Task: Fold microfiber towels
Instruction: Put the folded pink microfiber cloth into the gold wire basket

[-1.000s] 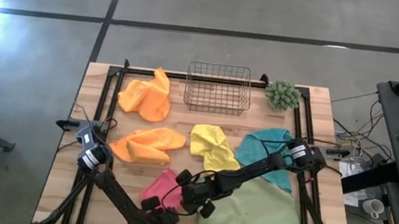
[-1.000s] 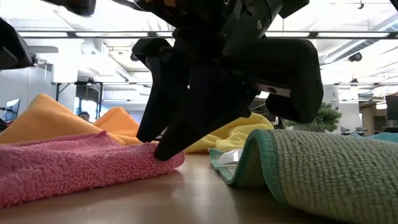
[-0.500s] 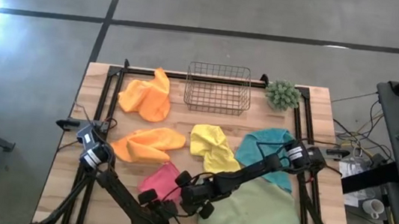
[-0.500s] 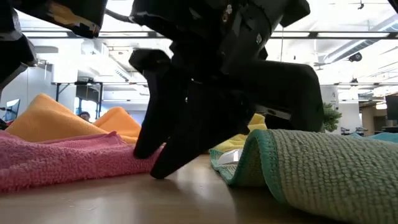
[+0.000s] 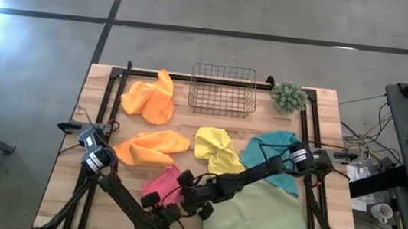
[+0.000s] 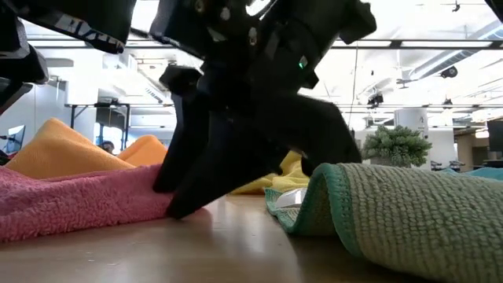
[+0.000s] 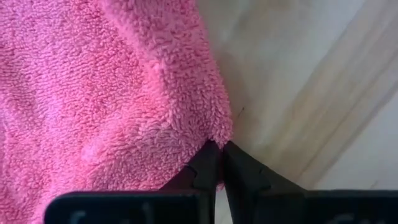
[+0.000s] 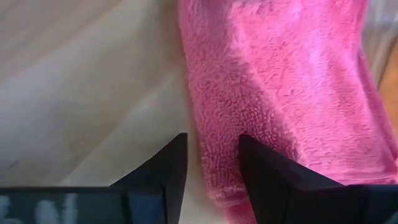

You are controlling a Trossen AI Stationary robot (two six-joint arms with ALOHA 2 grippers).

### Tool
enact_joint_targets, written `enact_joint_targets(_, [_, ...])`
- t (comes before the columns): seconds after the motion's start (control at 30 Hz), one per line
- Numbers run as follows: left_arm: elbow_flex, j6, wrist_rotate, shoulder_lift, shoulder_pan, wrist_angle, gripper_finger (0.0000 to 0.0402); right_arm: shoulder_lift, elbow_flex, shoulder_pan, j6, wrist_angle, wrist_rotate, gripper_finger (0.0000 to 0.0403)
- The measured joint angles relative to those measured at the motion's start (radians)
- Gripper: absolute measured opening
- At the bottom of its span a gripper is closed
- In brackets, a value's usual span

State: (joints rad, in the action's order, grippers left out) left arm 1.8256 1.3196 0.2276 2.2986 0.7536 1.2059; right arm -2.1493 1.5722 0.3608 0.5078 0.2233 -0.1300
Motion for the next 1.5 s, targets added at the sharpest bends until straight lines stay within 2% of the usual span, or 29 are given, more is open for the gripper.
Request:
enact_joint_targets(0.27, [0.000, -0.021, -0.001, 0.000, 0.001, -0.009, 0.0002, -0.011, 0.011, -0.005, 0.000, -0.003, -0.004, 0.0139])
enact_joint_targets(0.5, [0.005, -0.025, 0.000, -0.004, 0.001, -0.009, 0.0004, -0.034, 0.013, -0.025, -0.066, 0.009, 0.038, 0.0132])
enact_joint_targets(0.7, [0.005, -0.025, 0.000, -0.009, 0.001, -0.019, 0.0004, -0.065, 0.013, -0.024, -0.066, -0.007, 0.030, 0.0097])
enact_joint_targets(0.93, [0.013, -0.046, 0.003, -0.010, 0.001, -0.027, 0.0005, -0.089, 0.021, -0.023, -0.146, -0.008, 0.023, 0.0020])
enact_joint_targets(1.2, [0.021, -0.100, -0.009, -0.010, 0.001, -0.028, 0.0006, -0.082, 0.063, -0.012, -0.170, 0.017, 0.002, 0.0009])
enact_joint_targets(1.33, [0.022, -0.097, -0.037, -0.015, 0.000, -0.029, 0.0028, -0.083, 0.096, -0.005, -0.185, 0.065, -0.001, 0.0009])
enact_joint_targets(1.5, [0.025, -0.059, -0.048, -0.019, -0.003, -0.028, 0.0086, -0.084, 0.114, -0.005, -0.209, 0.099, 0.004, 0.0009])
